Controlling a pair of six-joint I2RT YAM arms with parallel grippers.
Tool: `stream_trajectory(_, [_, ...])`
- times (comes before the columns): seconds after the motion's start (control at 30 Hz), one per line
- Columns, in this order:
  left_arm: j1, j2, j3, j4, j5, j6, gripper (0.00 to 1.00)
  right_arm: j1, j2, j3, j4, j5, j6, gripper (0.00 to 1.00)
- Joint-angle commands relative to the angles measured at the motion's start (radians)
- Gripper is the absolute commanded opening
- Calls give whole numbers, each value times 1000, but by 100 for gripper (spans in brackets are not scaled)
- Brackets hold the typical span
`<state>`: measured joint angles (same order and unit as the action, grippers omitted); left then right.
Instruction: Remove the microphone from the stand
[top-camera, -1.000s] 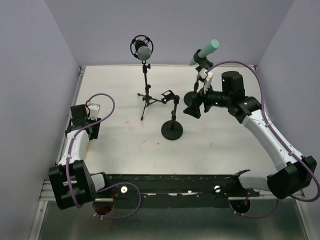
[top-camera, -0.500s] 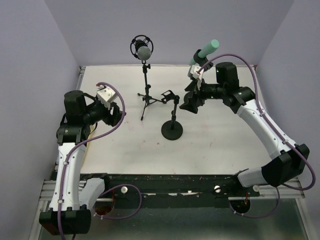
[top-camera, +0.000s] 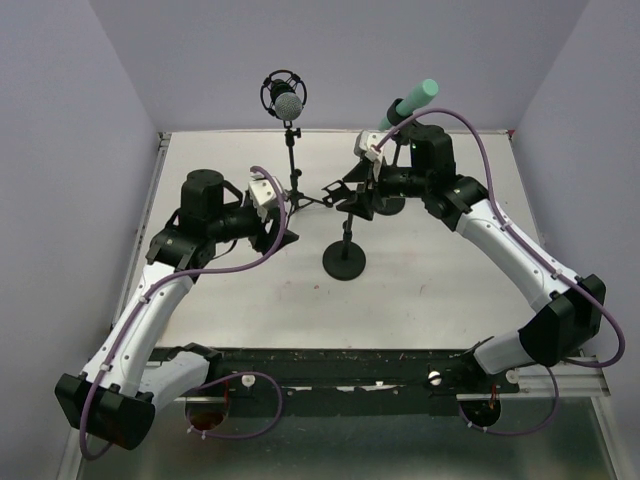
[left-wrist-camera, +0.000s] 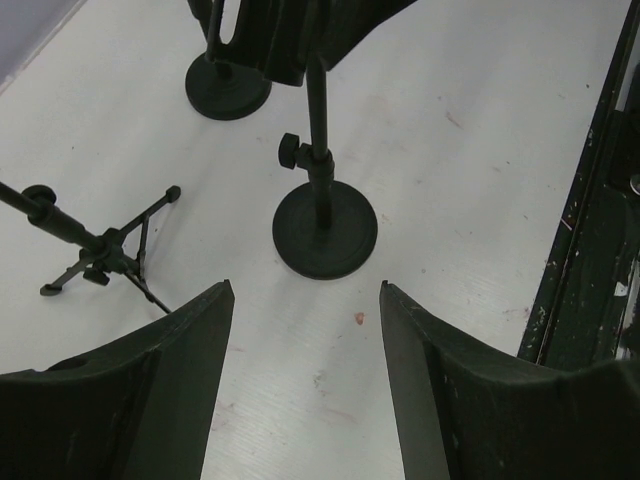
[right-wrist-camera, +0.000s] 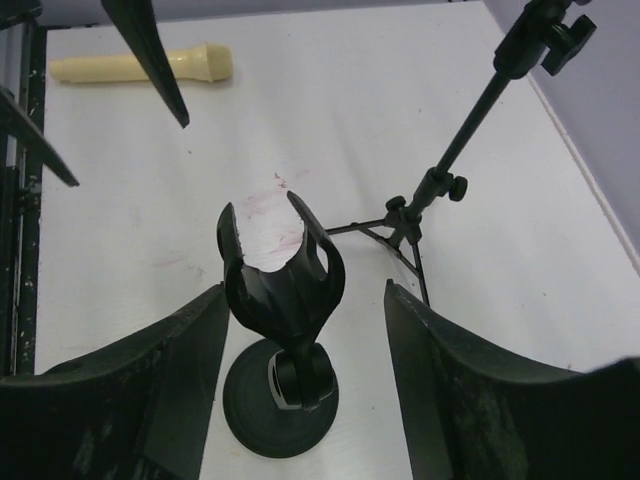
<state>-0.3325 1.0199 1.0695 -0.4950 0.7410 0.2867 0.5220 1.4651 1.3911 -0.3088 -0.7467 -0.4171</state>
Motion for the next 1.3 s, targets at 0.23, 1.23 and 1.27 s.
stream_trajectory(0.23, [-94, 17, 35, 143, -93, -49, 68, 56, -86, -92, 180, 254, 262, 53])
stream_trajectory(1.23, [-344, 269, -54, 595, -475, -262, 62, 96, -167, 37, 7, 607, 478, 100])
stream_trajectory(1.27, [-352, 285, -48, 595, -486, -262, 60, 73, -175, 28, 5, 619, 497, 99])
